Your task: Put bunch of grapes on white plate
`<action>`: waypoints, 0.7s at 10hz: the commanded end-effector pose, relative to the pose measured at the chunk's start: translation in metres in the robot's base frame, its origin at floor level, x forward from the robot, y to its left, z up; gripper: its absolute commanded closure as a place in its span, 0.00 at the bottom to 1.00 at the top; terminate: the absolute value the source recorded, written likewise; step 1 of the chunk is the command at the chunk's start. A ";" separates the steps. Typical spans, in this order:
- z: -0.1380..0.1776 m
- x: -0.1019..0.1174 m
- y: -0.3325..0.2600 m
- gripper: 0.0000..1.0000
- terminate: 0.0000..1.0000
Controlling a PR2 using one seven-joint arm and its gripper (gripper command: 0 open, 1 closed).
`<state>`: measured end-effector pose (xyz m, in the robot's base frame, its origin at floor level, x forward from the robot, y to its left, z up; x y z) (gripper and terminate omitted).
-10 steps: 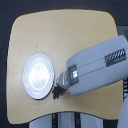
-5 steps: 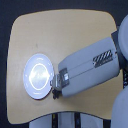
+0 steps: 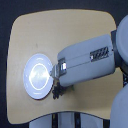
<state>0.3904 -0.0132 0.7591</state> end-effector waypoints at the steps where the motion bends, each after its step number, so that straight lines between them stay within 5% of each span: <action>1: -0.037 -0.019 -0.008 0.00 0.00; 7: -0.056 -0.029 -0.015 0.00 0.00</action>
<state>0.3686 -0.0238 0.7188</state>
